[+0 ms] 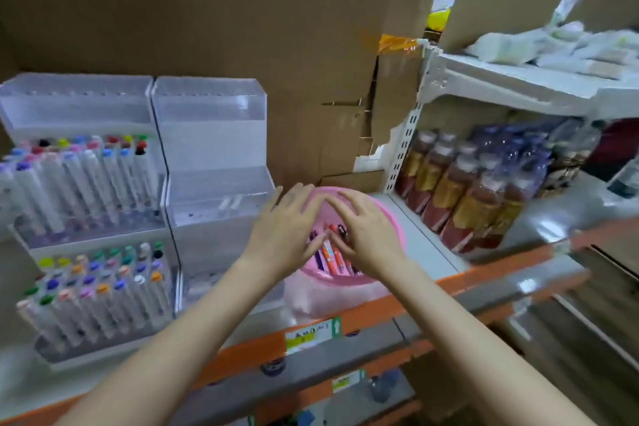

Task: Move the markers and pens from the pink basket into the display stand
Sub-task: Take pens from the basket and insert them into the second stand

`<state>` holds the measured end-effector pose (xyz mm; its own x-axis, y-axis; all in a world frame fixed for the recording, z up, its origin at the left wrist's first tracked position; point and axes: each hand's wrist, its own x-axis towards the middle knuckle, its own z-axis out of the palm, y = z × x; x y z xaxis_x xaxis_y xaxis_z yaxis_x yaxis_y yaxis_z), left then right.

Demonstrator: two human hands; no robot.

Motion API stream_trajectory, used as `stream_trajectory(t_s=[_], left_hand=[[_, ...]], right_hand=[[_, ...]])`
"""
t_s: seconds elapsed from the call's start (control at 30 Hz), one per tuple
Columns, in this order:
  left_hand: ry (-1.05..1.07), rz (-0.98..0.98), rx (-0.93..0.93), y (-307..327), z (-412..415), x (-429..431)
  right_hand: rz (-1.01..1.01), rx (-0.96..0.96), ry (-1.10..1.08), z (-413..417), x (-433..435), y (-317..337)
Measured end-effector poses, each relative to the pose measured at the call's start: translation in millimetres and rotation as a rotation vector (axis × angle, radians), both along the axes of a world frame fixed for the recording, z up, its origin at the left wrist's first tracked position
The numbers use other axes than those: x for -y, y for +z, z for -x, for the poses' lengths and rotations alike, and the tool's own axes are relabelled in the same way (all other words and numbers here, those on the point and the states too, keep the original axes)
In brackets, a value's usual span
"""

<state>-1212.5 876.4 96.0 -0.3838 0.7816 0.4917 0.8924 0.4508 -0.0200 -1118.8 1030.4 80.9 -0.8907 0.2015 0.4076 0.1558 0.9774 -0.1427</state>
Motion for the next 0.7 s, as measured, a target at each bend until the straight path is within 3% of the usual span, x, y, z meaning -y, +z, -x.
stream_trajectory(t_s=[0.13,0.3,0.5,0.7], left_hand=[[-0.06,0.082,0.176,-21,-5,-39],[0.064,0.235,0.329,-48,7,-68],[0.224,0.469,0.681,-64,26,-87],[0.252,0.467,0.553,-76,24,-96]], right_hand=[[0.052,0.115,-0.047,-6,-31,-17],[0.122,0.277,-0.104,10,-53,-36],[0.242,0.436,-0.121,40,-61,-53],[0.301,0.448,-0.202,46,-62,-66]])
